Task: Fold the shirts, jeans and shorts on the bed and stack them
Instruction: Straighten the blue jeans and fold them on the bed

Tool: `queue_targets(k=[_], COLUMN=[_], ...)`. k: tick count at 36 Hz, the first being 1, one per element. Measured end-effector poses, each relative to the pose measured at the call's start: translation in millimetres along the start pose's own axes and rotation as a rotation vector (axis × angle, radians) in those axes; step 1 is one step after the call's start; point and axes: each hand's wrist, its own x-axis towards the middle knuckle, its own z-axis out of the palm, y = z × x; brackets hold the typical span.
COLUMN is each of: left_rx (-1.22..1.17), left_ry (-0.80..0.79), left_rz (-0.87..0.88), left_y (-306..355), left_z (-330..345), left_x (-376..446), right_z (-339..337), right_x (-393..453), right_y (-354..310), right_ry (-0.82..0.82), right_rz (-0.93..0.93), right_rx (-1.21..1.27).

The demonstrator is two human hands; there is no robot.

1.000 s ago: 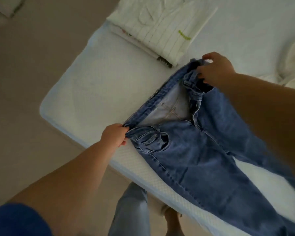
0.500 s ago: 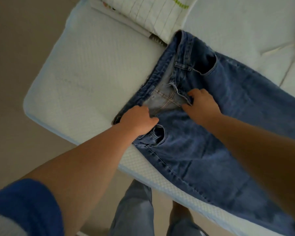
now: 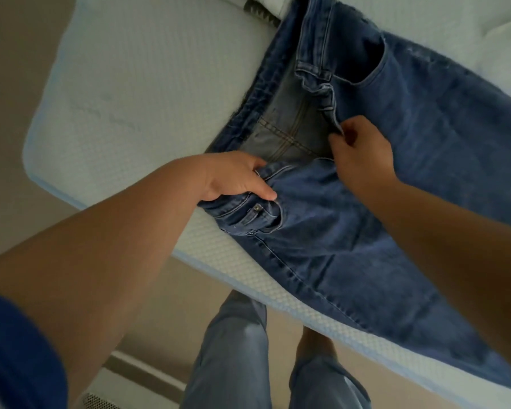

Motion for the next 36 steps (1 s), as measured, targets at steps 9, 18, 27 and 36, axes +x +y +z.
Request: queue_targets(k=[9, 18, 27, 36], left_rx=[-0.170, -0.149, -0.123, 0.491], left_ry=[0.170, 0.105, 0.330, 1.083], left_rz=[0.312, 0.163, 0.280, 0.333], left_y=[4, 20, 17, 5], left_z=[-2, -11, -18, 7], left_x=[8, 15, 21, 48], right_z=[0, 22, 13, 32], right_x=[1, 5, -4, -9], right_y=[-7, -6, -10, -10], right_ry=[0.068, -0.022, 0.218, 0.223], right_rz=[-0.068, -0.162, -0.146, -0.278], right_rx=[0.041, -0.247, -0.002, -0.107])
